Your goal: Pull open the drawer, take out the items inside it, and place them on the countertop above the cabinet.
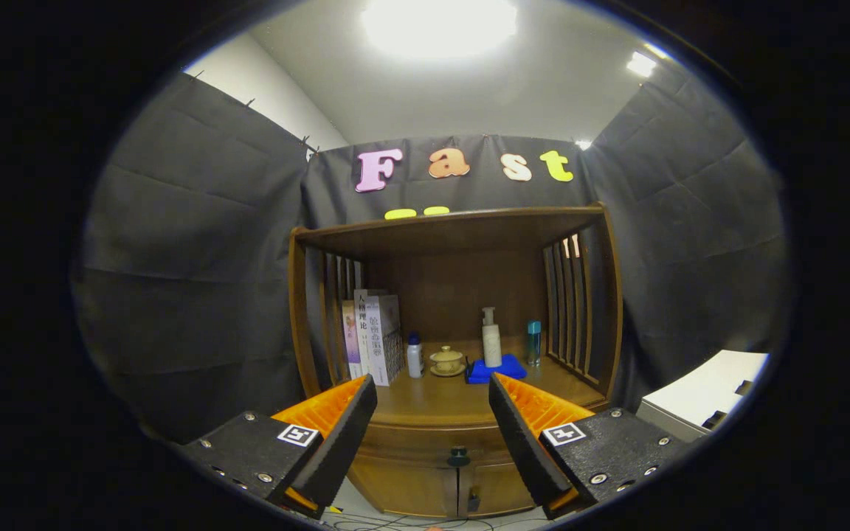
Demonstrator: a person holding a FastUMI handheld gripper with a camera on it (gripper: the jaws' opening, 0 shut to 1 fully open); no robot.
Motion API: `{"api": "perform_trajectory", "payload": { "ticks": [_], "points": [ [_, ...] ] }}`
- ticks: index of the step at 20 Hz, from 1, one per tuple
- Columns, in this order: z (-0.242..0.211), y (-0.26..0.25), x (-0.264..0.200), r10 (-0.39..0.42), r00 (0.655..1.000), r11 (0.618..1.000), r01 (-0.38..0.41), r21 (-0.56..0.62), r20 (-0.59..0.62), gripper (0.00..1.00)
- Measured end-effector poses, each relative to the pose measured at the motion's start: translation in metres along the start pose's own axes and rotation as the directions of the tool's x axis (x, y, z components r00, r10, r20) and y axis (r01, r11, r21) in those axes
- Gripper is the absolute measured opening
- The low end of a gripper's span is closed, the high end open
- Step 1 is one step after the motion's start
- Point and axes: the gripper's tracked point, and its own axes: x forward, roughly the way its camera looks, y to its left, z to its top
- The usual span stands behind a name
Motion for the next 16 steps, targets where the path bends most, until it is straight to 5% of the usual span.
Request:
{"api": "perform_trajectory", "payload": {
  "ticks": [16],
  "points": [
    [-0.184, -0.009, 0.091, -0.102, 0.976, 0.986, 0.074, -0.147, -0.191, 0.95]
  ]
}}
